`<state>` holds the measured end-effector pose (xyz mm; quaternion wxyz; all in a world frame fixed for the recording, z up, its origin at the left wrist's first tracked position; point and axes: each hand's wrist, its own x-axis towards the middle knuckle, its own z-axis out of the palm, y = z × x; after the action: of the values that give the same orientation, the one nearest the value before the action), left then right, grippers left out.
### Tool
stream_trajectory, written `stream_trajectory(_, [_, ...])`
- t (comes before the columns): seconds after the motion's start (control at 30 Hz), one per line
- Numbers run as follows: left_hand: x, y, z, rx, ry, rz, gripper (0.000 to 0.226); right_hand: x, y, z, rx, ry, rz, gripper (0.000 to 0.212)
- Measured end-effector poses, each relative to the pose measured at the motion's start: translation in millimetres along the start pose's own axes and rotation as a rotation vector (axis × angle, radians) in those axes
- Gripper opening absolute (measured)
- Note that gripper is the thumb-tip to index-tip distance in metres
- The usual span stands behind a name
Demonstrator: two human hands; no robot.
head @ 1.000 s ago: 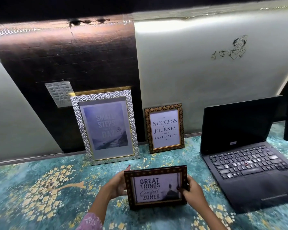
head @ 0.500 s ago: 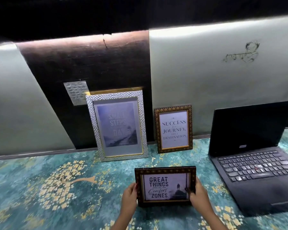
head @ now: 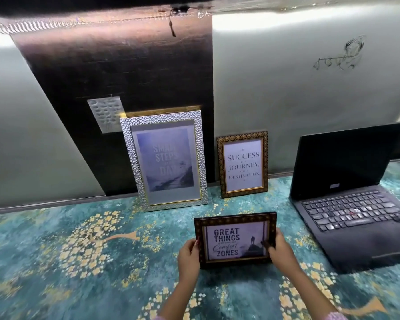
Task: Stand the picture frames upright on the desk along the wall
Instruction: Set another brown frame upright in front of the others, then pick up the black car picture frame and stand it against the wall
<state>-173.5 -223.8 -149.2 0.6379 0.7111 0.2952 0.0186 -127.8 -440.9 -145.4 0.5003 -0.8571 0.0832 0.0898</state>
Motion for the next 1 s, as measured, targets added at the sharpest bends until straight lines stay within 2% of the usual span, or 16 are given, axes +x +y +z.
stream_trajectory(0.07, [-18.0, -0.8, 4.1, 0.004, 0.148, 0.058, 0.034, -9.7, 2.8, -4.5, 0.093, 0.052, -0.046, 0.054])
stream_trajectory(0.13, [-39.6, -6.0, 11.8, 0.022, 0.199, 0.119, 0.045, -23.4, 5.0, -10.2, 0.202, 0.119, -0.073, 0.062])
stream_trajectory(0.3, [-95.0, -22.2, 43.5, 0.189, 0.02, 0.349, 0.059, -62.4, 22.5, -36.7, 0.427, 0.212, -0.073, 0.052])
stream_trajectory(0.4, [-117.4, -12.1, 71.5, 0.25, -0.164, 0.386, 0.054, -76.2, 36.1, -66.8, 0.517, 0.277, -0.073, 0.048])
stream_trajectory(0.57, [-151.8, 16.7, 147.4, 0.43, -0.424, 0.605, 0.041, -84.7, 69.7, -138.4, 0.58, 0.296, -0.124, 0.037])
stream_trajectory(0.67, [-176.9, 35.2, 209.9, 0.435, -0.443, 0.688, 0.043, -88.0, 95.8, -196.0, 0.58, 0.313, -0.166, 0.036])
stream_trajectory(0.8, [-222.9, 55.0, 297.4, 0.339, -0.458, 0.639, 0.04, -90.2, 130.9, -289.3, 0.556, 0.359, -0.234, 0.036])
stream_trajectory(1.0, [-268.3, 89.8, 393.8, 0.284, -0.445, 0.758, 0.034, -85.8, 167.2, -399.3, 0.563, 0.409, -0.286, 0.037])
